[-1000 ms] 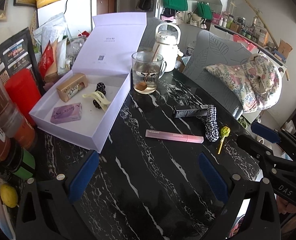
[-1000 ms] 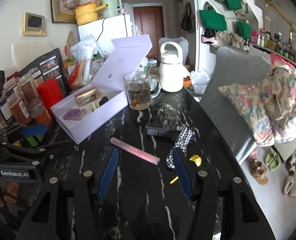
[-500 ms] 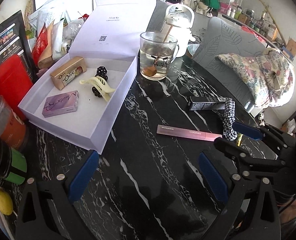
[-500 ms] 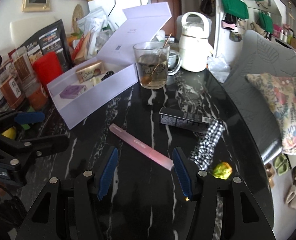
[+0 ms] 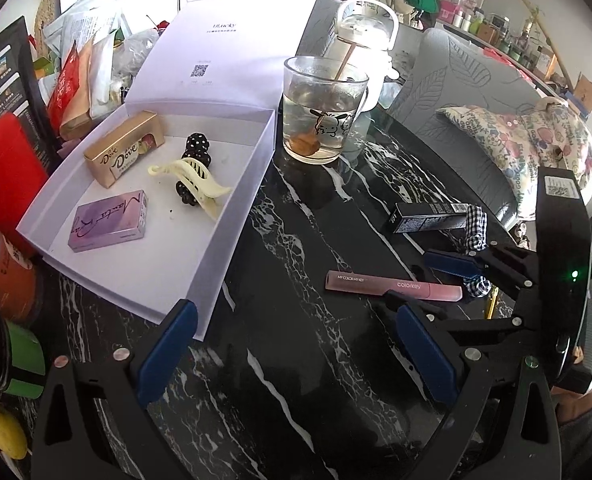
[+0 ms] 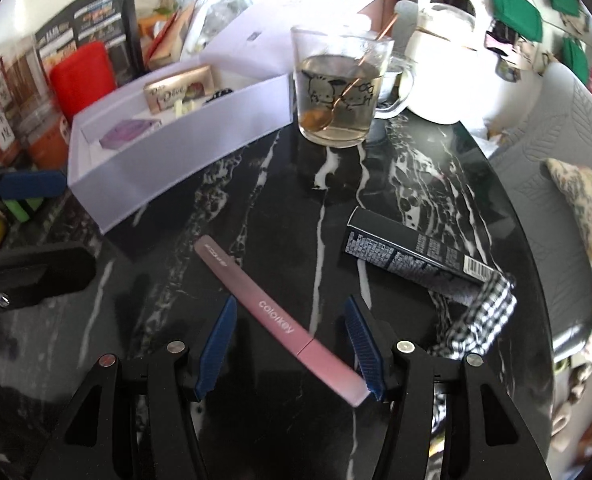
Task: Organize rigid objects
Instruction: 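Grasp the pink colorkey lip gloss tube with the right tool, then grasp the gingham scrunchie with the left tool while the right tool holds the lip gloss tube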
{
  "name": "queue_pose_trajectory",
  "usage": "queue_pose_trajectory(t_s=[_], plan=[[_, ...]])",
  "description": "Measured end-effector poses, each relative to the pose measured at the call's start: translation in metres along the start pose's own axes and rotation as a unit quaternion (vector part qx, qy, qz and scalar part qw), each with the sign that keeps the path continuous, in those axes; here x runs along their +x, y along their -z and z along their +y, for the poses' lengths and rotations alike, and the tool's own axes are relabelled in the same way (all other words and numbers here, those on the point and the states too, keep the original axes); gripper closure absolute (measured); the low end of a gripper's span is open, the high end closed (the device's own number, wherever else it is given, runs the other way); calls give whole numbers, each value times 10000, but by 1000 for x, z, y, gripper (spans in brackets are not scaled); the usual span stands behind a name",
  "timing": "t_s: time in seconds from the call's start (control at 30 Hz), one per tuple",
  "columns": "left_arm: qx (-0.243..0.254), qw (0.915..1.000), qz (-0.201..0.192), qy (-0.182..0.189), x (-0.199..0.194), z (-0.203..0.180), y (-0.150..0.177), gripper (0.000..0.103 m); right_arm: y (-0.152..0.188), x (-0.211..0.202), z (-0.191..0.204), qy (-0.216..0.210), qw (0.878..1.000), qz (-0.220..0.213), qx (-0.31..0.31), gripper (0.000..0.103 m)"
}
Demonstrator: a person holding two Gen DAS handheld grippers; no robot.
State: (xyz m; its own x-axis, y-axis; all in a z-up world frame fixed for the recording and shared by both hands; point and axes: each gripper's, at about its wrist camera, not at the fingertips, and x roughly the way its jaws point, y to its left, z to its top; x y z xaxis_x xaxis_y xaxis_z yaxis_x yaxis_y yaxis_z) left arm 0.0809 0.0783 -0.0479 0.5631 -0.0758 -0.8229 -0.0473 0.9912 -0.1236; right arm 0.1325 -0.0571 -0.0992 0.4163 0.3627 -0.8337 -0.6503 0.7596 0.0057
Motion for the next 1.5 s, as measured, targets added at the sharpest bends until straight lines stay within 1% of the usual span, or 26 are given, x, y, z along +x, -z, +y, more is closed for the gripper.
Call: queue_pose_trajectory(t_s=[0.07,0.1,0.17,0.2,0.27,0.33,0.4,0.6,0.8,0.97,1.23,1.4,1.5], plan=[[-18,10000,14,11,2,0,-1,2,0,6,1,-76,9999,107,-60,48],[-26,10000,17,8,2,0,-2,2,0,5,2,-30,9999,98,-128,51],[-38,10000,13,-7,2,0,-2,2,1,4,7,-89,9995,93,-299,61],[-48,10000,11,0,2,0,-2,2,1,3,9,-115,9993,86,-332,69],[-58,10000,1,1,1,-2,-1,2,4,3,13,-77,9990,10,-443,72],[-56,10000,2,-1,0,-4,-1,2,8,0,19,-168,9985,-38,-515,82],[-67,10000,13,7,0,-6,0,2,12,-4,20,-130,9987,-97,-480,90],[-89,9999,-48,39,-4,-16,3,2,27,-29,4,-203,9993,-320,-69,90],[43,9999,-99,27,0,-36,5,2,43,-60,-15,-18,9985,-512,216,90],[49,9995,-15,319,11,-56,7,2,59,-82,-41,188,9967,-570,555,90],[319,9972,95,675,29,-102,5,2,84,-101,-80,528,9907,-562,1118,90],[497,9957,121,767,41,-125,1,2,95,-103,-98,632,9871,-528,1375,90],[634,9950,164,750,54,-139,-1,2,102,-102,-105,642,9860,-484,1460,90]])
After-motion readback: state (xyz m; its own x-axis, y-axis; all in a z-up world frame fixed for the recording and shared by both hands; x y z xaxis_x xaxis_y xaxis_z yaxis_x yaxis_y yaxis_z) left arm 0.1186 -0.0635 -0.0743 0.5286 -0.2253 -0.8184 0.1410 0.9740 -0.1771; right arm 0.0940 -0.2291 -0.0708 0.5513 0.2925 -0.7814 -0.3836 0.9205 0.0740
